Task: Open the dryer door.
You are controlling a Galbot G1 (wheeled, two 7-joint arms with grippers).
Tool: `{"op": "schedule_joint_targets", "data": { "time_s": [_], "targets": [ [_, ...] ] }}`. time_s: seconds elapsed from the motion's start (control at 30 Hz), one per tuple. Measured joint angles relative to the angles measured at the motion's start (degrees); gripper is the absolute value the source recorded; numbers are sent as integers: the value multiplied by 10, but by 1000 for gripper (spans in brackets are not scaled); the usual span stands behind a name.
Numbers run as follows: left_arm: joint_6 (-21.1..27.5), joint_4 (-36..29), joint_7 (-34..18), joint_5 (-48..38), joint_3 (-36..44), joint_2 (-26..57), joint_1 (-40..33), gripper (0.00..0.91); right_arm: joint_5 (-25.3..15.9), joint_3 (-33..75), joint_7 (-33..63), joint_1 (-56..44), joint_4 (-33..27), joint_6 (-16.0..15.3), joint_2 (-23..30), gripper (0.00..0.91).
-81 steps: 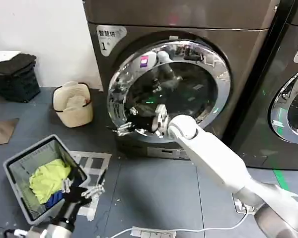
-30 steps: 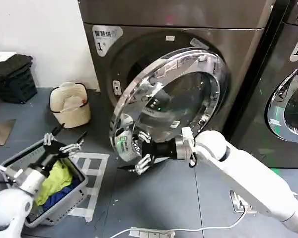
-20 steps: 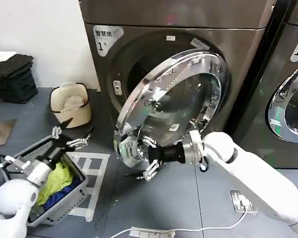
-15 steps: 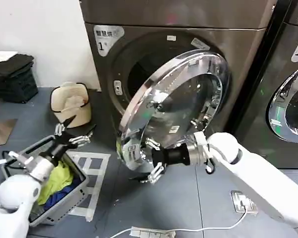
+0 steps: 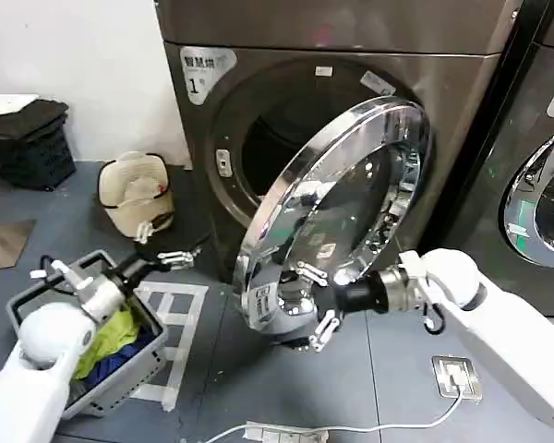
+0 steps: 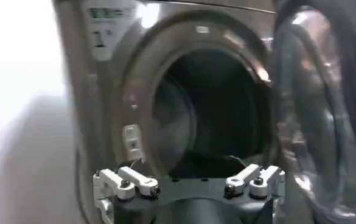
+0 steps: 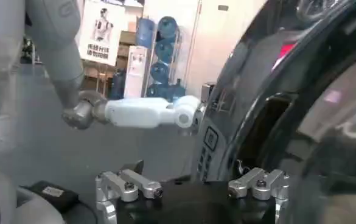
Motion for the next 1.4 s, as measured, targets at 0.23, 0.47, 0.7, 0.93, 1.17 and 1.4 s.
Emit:
{"op": "schedule_joint_targets", "data": {
  "time_s": [0.23,0.47,0.7,0.93,1.17,1.4],
  "targets": [
    [-14,1,21,9,43,19,-18,907,-2,47,-48,-39,5,5,-13,907],
    [-21,-2,36,23,95,39,-36,907,-4,106,-98,-90,14,11,-31,907],
    [-22,-4,39,26,138,41,-59,907,-3,202,-124,-174,14,34,-64,907],
    [-23,0,39,29,171,31,-77,907,3,294,-131,-245,-6,61,-105,907],
    [-27,4,41,33,200,26,-87,907,3,397,-128,-346,-30,76,-139,907],
    [-28,17,39,35,234,8,-107,907,9,579,-109,-527,-36,102,-116,907]
  ]
}}
